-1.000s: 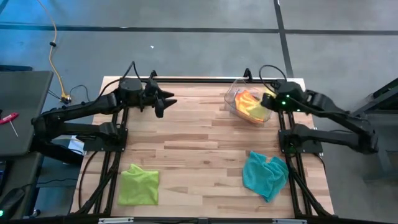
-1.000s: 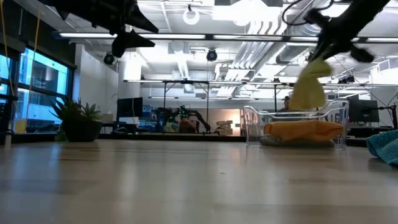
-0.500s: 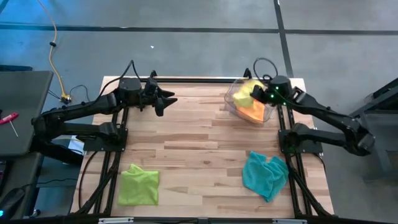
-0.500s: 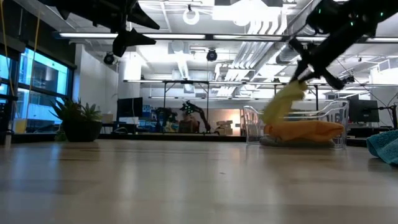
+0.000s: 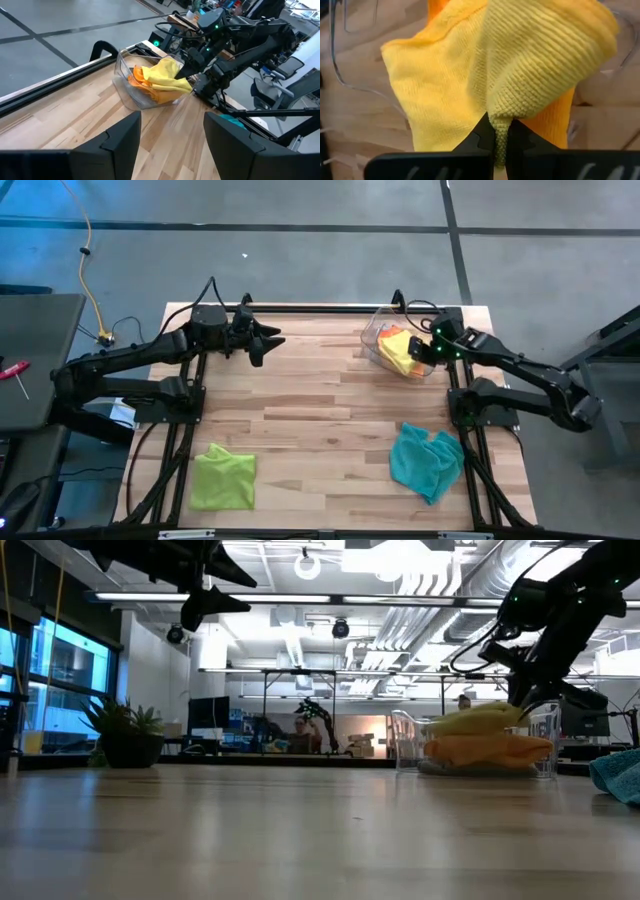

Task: Fold microfiber towels
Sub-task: Put the yellow microfiber towel into the transparent bin

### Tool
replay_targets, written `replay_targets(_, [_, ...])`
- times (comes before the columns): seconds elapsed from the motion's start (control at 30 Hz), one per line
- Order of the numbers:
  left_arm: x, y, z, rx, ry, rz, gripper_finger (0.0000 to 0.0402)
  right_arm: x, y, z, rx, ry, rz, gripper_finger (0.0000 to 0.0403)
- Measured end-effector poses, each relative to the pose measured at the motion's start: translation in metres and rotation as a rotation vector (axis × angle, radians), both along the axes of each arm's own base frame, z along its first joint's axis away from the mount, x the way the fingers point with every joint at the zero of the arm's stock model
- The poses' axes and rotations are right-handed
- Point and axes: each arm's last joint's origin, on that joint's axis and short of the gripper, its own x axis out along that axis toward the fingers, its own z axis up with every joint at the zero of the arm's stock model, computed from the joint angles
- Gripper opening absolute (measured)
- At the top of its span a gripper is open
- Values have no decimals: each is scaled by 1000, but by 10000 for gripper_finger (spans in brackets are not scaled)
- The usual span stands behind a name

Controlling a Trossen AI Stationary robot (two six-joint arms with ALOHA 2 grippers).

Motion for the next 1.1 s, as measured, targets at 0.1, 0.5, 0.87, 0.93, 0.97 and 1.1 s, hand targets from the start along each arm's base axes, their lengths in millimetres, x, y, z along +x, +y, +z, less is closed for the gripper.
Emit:
replay_targets(0.1, [0,0,0,2,1,3,207,0,-2,1,-6,-14,-11,0])
replay_targets(0.5, [0,0,0,13,6,1,207,26,-32,58,-156,-88,26,0])
replay_targets(0.87, [0,0,-2,8,23,-1,207,59,-60,121,-326,-132,222,0])
replay_targets(0.93, [-1,0,-2,7,24,-1,207,56,-57,110,-268,-72,245,0])
replay_targets(0.97, [-1,0,-2,6,27,-1,207,54,-55,102,-240,-47,253,0])
replay_targets(1.1, [-1,0,-4,-3,42,-2,207,47,-47,62,-112,20,244,0])
